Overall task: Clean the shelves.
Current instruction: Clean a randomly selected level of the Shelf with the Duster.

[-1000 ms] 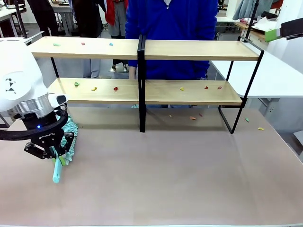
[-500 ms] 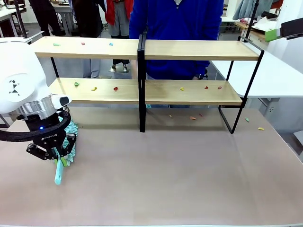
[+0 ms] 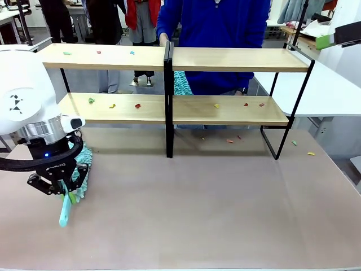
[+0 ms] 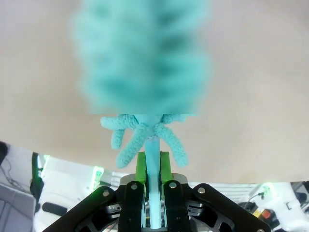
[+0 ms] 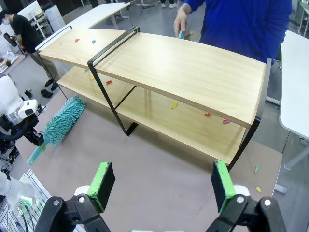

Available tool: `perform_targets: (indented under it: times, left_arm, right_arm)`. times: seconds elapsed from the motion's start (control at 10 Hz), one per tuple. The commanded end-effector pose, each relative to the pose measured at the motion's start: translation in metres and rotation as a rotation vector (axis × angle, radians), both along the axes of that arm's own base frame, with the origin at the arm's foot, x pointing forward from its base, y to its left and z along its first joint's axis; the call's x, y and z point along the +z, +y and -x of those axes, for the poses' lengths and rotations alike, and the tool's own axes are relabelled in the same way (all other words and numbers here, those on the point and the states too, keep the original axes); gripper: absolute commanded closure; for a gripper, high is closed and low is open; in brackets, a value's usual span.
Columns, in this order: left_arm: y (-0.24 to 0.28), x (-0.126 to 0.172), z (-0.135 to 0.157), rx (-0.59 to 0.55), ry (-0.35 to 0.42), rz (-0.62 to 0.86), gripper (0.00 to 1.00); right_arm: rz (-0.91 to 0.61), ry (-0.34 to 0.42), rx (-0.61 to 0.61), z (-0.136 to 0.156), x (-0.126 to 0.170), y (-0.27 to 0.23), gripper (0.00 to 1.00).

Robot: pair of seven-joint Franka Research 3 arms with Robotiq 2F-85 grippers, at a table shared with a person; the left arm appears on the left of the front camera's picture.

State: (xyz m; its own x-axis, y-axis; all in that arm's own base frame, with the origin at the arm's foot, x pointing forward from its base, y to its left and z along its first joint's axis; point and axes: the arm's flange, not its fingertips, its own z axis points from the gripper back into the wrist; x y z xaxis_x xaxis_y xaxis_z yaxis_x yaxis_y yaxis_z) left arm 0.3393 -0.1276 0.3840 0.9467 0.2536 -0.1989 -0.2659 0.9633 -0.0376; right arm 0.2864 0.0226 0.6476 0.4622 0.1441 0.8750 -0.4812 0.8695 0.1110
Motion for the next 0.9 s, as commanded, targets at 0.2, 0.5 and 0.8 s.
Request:
perform_targets:
  times: [0.2, 0.5, 0.8]
  left_arm:
    - [-0.001, 0.009, 0.052, 0.112, 0.189, 0.026, 0.88]
    - [0.014, 0.025, 0.117, -0.026, 0.057, 0.071, 0.88]
    - [0.026, 0.036, 0.137, -0.296, -0.134, 0.113, 0.88]
  right_arm:
    - [-0.005, 0.0, 0.001, 0.0, 0.0, -0.001, 0.0]
    - [-0.005, 0.0, 0.001, 0.0, 0.0, -0.001, 0.0]
    - [-0.005, 0.0, 0.001, 0.0, 0.0, -0.001, 0.0]
